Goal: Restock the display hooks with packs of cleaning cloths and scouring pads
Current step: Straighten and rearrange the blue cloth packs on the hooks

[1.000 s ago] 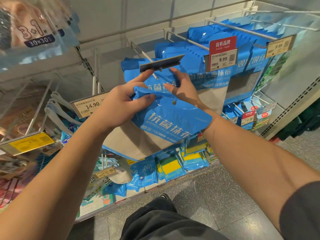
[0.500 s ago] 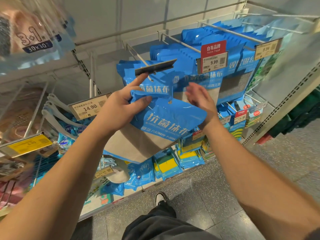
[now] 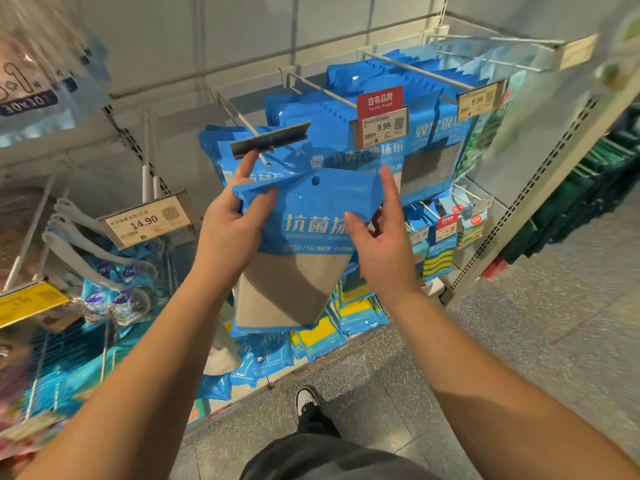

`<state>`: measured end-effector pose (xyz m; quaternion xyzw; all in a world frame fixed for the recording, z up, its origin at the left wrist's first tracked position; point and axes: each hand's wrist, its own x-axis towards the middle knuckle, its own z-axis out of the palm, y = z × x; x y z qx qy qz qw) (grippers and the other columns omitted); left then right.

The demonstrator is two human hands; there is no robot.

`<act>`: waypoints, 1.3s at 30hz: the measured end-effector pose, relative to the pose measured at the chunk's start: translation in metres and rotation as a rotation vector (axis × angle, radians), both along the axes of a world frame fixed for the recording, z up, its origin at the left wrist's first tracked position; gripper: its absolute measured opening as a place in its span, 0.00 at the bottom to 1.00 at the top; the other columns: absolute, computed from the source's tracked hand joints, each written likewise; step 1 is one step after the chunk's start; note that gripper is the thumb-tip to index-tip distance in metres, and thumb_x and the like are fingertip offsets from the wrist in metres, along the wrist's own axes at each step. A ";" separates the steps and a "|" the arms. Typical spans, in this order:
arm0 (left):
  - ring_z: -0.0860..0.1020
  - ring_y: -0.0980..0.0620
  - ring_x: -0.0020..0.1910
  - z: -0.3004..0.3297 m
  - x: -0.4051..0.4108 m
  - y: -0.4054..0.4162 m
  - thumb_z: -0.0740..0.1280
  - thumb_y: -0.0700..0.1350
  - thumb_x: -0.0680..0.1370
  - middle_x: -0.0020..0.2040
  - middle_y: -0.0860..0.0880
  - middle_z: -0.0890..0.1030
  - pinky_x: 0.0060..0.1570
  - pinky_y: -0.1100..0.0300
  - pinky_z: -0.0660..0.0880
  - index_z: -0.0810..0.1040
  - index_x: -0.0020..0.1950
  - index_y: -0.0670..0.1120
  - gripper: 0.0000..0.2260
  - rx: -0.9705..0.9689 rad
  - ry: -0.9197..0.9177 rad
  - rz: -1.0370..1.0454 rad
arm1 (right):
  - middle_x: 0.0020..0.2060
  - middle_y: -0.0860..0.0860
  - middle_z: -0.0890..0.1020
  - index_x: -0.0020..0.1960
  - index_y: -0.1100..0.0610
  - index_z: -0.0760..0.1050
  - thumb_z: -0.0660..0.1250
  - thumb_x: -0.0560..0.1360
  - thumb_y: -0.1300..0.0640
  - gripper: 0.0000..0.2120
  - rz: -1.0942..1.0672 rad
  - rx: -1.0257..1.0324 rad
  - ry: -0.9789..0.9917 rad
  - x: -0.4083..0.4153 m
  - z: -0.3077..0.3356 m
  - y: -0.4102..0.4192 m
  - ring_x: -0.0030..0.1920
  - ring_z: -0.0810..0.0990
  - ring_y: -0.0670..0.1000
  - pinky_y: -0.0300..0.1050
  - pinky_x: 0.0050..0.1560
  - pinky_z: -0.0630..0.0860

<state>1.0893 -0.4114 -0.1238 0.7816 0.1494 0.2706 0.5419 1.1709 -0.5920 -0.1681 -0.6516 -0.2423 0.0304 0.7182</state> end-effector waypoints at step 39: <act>0.63 0.60 0.75 0.007 -0.008 0.018 0.54 0.64 0.78 0.71 0.73 0.62 0.66 0.71 0.64 0.66 0.76 0.57 0.28 0.321 0.084 -0.051 | 0.72 0.49 0.70 0.65 0.38 0.76 0.69 0.75 0.57 0.22 0.176 -0.151 0.077 0.077 -0.009 0.079 0.73 0.68 0.48 0.52 0.71 0.70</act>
